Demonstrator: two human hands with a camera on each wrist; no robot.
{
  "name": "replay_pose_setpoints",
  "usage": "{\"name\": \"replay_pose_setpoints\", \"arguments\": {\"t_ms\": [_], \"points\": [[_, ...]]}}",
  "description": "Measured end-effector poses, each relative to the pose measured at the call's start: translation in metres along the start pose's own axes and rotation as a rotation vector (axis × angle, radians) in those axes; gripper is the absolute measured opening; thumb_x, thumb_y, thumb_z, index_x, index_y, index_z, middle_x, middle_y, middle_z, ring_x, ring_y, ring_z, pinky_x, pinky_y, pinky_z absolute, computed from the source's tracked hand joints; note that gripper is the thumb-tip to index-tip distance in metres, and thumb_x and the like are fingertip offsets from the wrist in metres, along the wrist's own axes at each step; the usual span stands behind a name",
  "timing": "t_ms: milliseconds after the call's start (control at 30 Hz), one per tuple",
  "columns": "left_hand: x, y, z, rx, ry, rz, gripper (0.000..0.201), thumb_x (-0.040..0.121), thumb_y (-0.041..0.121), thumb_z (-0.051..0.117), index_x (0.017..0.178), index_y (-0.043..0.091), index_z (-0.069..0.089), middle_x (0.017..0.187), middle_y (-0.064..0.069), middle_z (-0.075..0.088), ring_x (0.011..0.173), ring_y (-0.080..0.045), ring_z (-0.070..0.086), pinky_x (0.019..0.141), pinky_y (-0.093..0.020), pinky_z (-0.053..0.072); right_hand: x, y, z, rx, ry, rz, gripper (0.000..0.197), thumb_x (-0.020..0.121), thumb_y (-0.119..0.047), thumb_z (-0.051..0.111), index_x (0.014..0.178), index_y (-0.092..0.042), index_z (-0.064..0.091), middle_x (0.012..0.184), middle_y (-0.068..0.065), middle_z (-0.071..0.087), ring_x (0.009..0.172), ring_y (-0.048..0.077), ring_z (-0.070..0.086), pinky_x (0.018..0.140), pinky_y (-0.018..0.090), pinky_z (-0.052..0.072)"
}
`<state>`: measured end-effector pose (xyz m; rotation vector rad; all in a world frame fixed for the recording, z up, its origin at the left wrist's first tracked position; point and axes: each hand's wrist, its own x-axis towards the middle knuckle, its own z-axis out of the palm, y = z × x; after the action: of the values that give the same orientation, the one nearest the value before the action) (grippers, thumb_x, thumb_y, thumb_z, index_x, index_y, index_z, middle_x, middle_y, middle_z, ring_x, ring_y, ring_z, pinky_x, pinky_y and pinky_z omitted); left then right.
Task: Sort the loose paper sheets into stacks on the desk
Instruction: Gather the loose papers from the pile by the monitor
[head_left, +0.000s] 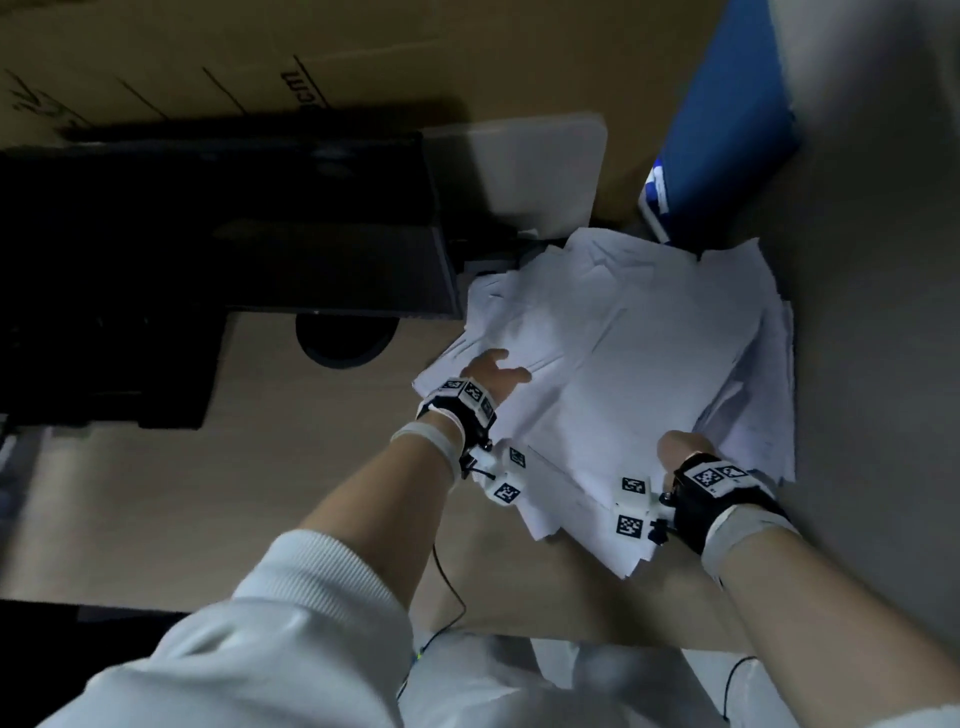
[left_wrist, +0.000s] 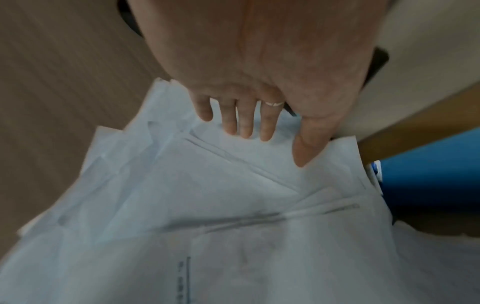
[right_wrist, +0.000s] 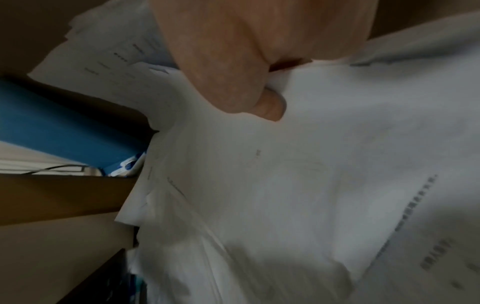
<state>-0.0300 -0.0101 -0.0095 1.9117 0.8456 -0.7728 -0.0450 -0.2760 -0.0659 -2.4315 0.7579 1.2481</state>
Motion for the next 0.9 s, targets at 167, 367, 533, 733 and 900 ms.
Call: {"name": "replay_pose_setpoints", "arguments": {"t_ms": [167, 367, 533, 733, 900], "points": [[0.033, -0.002, 0.022, 0.287, -0.149, -0.004, 0.109, 0.065, 0.059, 0.075, 0.153, 0.015, 0.028, 0.155, -0.012, 0.036, 0.137, -0.036, 0.041, 0.111, -0.047, 0.039, 0.055, 0.021, 0.040, 0.097, -0.215, 0.012, 0.049, 0.101, -0.027, 0.042, 0.142, -0.001, 0.047, 0.146, 0.016, 0.048, 0.132, 0.027, 0.047, 0.079, 0.021, 0.031], [0.018, -0.018, 0.021, 0.276, -0.315, 0.111, 0.064, 0.085, 0.036, 0.074, 0.138, 0.006, 0.054, 0.137, -0.010, 0.058, 0.122, -0.029, 0.057, 0.102, -0.034, 0.046, -0.014, -0.011, 0.032, 0.040, -0.217, -0.006, 0.053, 0.098, -0.017, 0.055, 0.147, -0.003, 0.039, 0.151, 0.014, 0.041, 0.136, 0.027, 0.044, 0.102, 0.031, 0.039], [0.004, -0.039, 0.002, 0.173, -0.300, 0.195, 0.052, 0.092, 0.022, 0.067, 0.137, 0.003, 0.051, 0.136, -0.007, 0.055, 0.124, -0.025, 0.054, 0.101, -0.026, 0.042, -0.028, -0.009, 0.028, -0.166, -0.104, -0.039, 0.053, 0.095, -0.012, 0.055, 0.145, -0.015, 0.038, 0.142, 0.014, 0.046, 0.122, 0.031, 0.054, 0.104, 0.037, 0.043], [-0.011, -0.058, -0.019, 0.065, -0.220, 0.172, 0.025, 0.089, 0.016, 0.065, 0.110, 0.002, 0.065, 0.110, -0.015, 0.069, 0.100, -0.028, 0.065, 0.086, -0.035, 0.052, -0.039, -0.028, 0.014, 0.111, 0.020, 0.097, 0.045, 0.085, -0.036, 0.054, 0.118, -0.006, 0.061, 0.111, 0.014, 0.065, 0.097, 0.028, 0.064, 0.074, 0.025, 0.045], [-0.001, -0.050, -0.029, 0.036, -0.125, 0.030, 0.037, 0.092, 0.011, 0.062, 0.125, -0.006, 0.055, 0.124, -0.020, 0.059, 0.115, -0.035, 0.058, 0.087, -0.034, 0.047, -0.049, -0.050, 0.010, 0.411, 0.011, 0.129, 0.061, 0.076, -0.038, 0.072, 0.119, 0.003, 0.057, 0.099, 0.018, 0.064, 0.069, 0.028, 0.059, 0.060, 0.028, 0.044]]}}
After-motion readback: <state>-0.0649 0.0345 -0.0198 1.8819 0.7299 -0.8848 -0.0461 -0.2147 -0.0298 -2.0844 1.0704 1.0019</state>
